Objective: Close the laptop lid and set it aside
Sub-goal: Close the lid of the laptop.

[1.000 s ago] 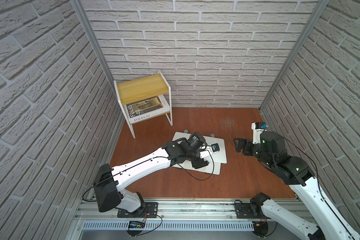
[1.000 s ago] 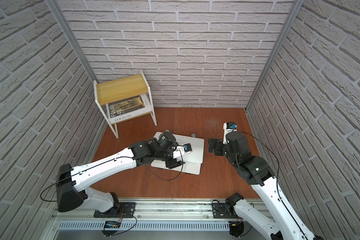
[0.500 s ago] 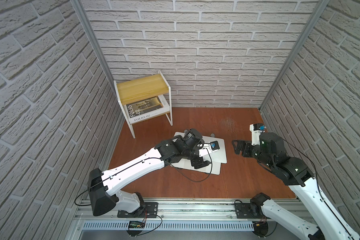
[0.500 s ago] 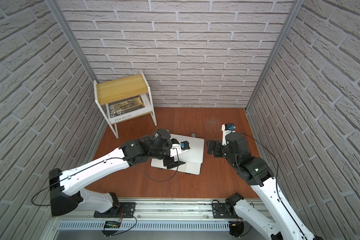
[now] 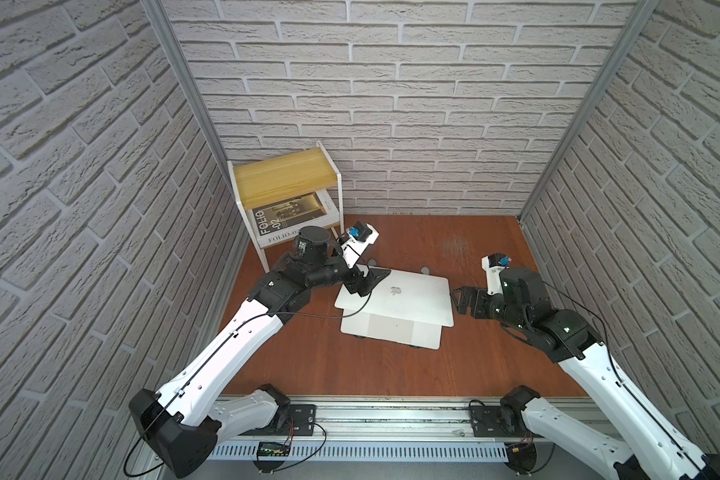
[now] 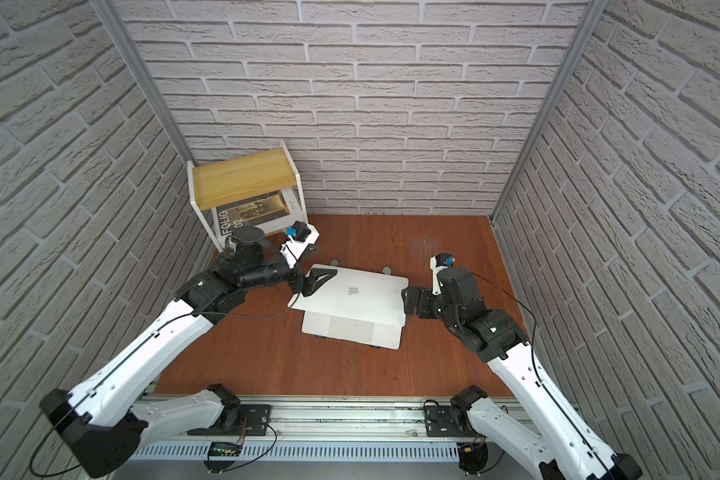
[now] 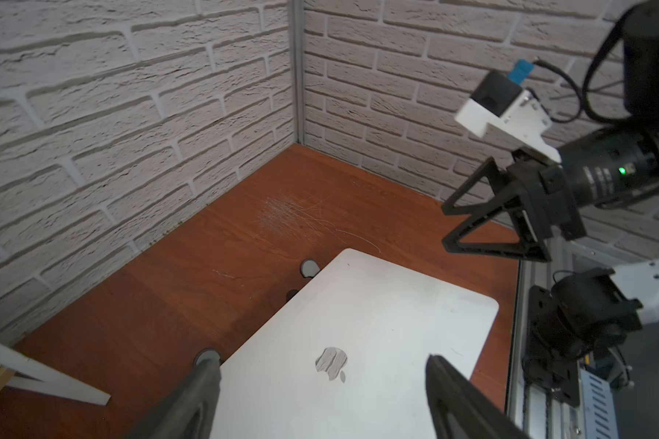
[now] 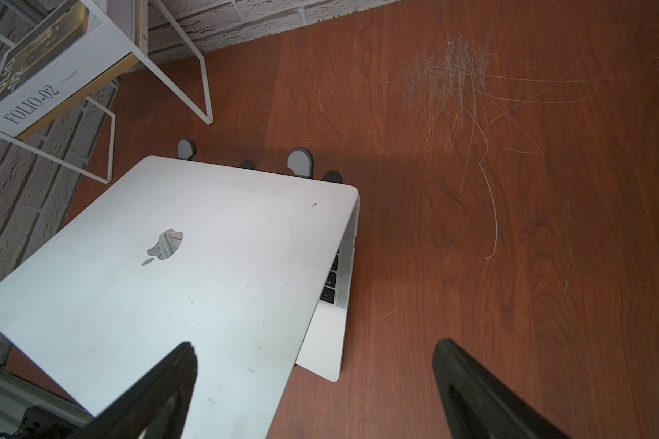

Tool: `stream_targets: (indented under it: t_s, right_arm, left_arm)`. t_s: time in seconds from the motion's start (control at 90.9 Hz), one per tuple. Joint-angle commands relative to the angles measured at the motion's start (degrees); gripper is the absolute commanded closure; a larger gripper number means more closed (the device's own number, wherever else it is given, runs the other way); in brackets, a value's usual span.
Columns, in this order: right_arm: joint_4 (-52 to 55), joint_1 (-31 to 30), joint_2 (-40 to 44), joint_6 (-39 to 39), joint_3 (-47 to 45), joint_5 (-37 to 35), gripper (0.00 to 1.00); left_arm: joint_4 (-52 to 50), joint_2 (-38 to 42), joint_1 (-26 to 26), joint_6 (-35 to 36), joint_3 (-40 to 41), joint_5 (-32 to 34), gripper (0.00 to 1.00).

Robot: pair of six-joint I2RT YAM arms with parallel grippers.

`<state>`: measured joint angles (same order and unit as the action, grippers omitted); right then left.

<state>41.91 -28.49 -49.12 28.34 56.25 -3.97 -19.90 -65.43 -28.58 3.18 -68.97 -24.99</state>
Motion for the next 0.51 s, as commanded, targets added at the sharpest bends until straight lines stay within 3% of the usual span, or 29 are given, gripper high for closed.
stream_targets:
  t_s: [0.0,0.099,0.495]
  right_arm:
    - [-2.13,0.27,0.33,3.26,-0.98,-3.23,0.01]
    - [-2.89,0.28,-0.16,4.11,-1.56,-2.44,0.01]
    - [-4.14,0.94,-2.14,7.30,-4.22,-2.24,0.01]
  left_arm:
    - [5.51,0.83,5.19,-10.59,4.02,-2.94,0.11]
    - [8.94,2.60,9.40,-14.46,9.54,-3.94,0.04]
    - [13.49,4.62,16.98,-22.13,20.42,-4.62,0.05]
